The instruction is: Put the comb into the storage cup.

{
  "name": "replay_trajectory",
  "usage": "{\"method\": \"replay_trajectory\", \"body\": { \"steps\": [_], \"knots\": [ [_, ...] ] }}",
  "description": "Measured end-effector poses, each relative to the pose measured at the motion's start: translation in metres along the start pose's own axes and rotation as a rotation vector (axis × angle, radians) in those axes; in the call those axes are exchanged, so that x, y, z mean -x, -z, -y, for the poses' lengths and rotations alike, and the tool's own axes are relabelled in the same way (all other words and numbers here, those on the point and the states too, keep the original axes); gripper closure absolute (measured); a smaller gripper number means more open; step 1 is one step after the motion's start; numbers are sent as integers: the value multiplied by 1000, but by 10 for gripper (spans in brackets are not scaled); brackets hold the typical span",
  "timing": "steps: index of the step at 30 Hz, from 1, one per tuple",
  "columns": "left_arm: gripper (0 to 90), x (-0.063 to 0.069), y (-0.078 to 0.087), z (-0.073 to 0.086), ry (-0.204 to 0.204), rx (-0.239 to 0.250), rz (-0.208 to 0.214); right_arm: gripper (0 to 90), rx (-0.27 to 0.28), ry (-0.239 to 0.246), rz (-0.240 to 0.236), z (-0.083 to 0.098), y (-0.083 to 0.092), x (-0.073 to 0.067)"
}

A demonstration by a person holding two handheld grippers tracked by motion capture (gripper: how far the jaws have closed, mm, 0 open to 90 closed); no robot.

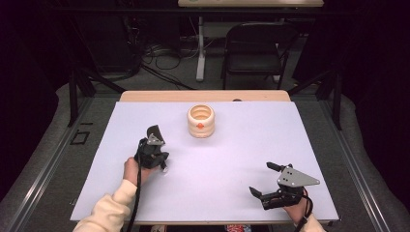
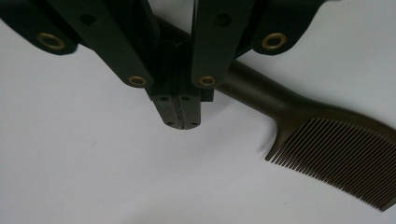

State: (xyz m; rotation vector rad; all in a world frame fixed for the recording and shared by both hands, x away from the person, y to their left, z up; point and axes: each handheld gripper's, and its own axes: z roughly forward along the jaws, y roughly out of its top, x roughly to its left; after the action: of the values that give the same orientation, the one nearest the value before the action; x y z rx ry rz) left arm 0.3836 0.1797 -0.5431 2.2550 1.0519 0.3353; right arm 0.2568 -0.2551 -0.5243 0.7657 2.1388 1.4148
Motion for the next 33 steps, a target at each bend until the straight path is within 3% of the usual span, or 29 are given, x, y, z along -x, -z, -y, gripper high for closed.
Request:
{"method": "replay_trajectory", "body": {
  "steps": [5,8,19,25,33],
  "knots": [
    [896,-3,3,4,-4,-11,3,0,0,1,1,0,0,0],
    [897,-5,5,6,-29,-20,6,0,0,2,-2,0,0,0],
    [897,-12,11,8,-30,-29,-9,0,-2,-1,1,0,0,0],
    [898,-15,12,8,-75,-61,-16,0,-4,-2,3,0,0,0],
    [898,-21,14,8,-63,-59,-38,0,-5,-3,4,0,0,0]
  ]
}}
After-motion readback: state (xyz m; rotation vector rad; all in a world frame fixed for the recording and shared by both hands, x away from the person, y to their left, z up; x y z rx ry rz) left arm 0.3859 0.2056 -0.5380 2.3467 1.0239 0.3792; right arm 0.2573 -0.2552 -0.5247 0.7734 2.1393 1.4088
